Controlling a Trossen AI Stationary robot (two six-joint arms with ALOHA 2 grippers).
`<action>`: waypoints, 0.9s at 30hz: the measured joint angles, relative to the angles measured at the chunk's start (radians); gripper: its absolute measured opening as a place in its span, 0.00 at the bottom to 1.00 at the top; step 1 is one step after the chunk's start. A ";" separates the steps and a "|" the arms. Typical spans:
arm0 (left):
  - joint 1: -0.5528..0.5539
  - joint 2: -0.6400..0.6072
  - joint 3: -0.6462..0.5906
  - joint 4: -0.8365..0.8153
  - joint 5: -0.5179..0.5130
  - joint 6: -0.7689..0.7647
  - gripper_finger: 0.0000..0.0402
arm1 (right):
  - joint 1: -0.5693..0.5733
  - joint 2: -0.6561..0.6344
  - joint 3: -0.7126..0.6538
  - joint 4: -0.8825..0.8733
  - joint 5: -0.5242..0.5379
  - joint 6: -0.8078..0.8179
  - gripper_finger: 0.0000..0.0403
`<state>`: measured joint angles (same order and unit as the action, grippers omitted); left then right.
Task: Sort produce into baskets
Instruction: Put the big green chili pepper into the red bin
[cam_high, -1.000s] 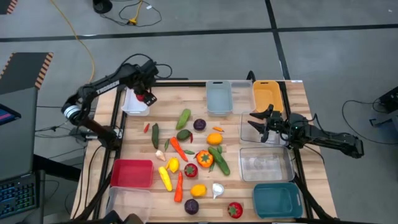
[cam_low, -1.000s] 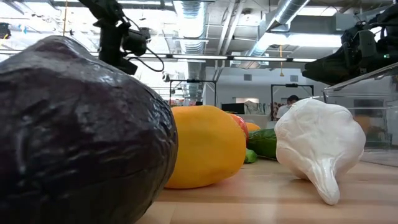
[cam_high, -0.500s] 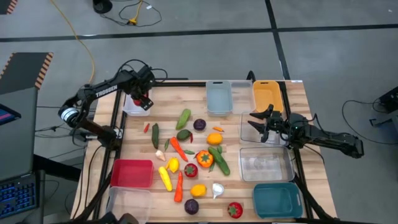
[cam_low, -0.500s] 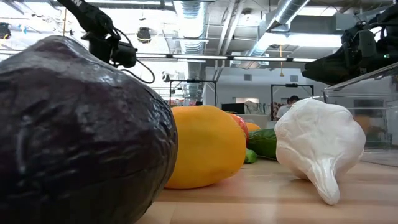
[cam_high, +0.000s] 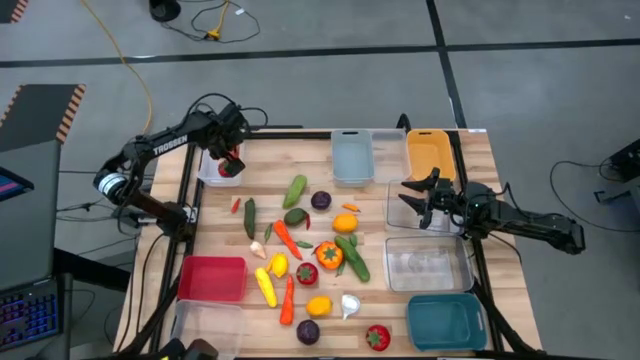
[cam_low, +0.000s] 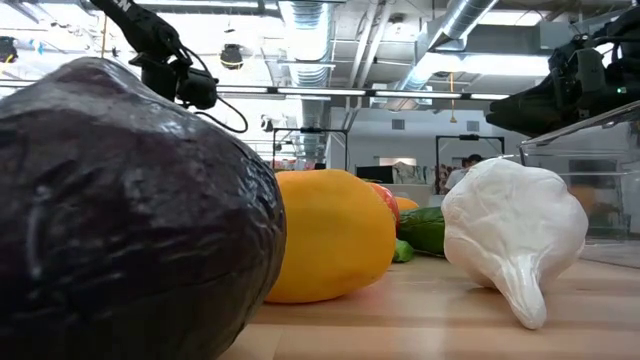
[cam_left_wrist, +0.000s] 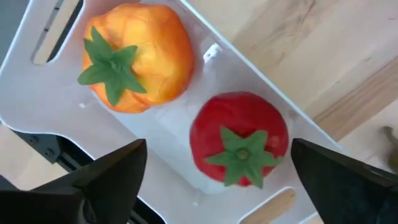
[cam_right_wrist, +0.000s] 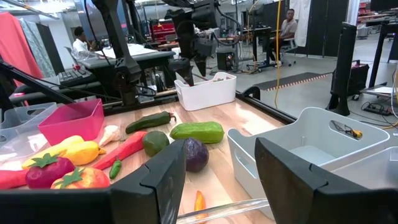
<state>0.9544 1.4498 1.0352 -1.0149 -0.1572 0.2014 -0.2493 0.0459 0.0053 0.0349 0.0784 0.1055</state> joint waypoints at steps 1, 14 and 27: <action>0.002 0.000 0.009 -0.002 0.008 0.000 0.97 | 0.000 0.000 0.000 0.000 0.000 0.000 0.54; -0.068 0.000 0.173 -0.087 0.145 -0.022 0.99 | 0.000 0.000 0.000 0.000 0.000 0.000 0.54; -0.311 0.000 0.212 -0.324 0.151 -0.292 0.99 | 0.000 0.000 0.000 0.000 0.000 0.000 0.54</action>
<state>0.6434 1.4498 1.2469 -1.3385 -0.0058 -0.0907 -0.2493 0.0457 0.0052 0.0349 0.0784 0.1055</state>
